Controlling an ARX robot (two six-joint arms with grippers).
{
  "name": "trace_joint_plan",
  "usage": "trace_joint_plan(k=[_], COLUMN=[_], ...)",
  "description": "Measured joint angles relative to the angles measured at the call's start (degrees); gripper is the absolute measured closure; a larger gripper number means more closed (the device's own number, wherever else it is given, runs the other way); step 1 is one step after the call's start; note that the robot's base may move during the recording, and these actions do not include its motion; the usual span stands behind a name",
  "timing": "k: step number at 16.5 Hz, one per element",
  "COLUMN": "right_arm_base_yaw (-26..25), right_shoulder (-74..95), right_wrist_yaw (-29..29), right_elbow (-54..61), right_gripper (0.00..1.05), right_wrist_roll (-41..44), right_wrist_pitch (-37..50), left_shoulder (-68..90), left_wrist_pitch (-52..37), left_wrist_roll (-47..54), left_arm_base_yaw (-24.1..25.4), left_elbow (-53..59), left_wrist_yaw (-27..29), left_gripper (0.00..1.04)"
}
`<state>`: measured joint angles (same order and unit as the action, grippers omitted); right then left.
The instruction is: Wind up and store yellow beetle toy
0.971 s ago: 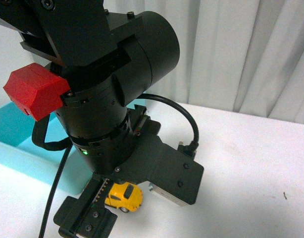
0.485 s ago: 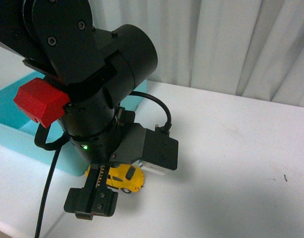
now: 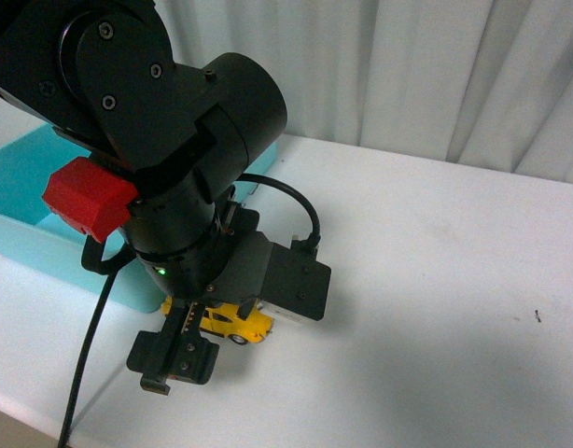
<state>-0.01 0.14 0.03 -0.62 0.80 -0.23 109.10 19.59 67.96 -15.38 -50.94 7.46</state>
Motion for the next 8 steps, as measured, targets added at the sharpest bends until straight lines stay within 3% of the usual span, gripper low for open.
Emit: trace_joint_plan(k=[3, 5, 8], right_arm_base_yaw=[0.0, 0.0, 0.0], right_shoulder=[0.0, 0.0, 0.0], right_wrist_yaw=[0.0, 0.0, 0.0], right_elbow=[0.0, 0.0, 0.0], right_gripper=[0.07, 0.07, 0.07], right_wrist_roll=[0.0, 0.0, 0.0], right_wrist_pitch=[0.0, -0.02, 0.0], left_shoulder=[0.35, 0.13, -0.61], left_wrist_pitch=[-0.28, -0.24, 0.39], left_wrist_roll=[0.9, 2.93, 3.28], left_arm_base_yaw=[0.24, 0.39, 0.22], left_elbow=[-0.09, -0.37, -0.37], left_wrist_yaw=[0.0, -0.44, -2.32], left_gripper=[0.48, 0.62, 0.64])
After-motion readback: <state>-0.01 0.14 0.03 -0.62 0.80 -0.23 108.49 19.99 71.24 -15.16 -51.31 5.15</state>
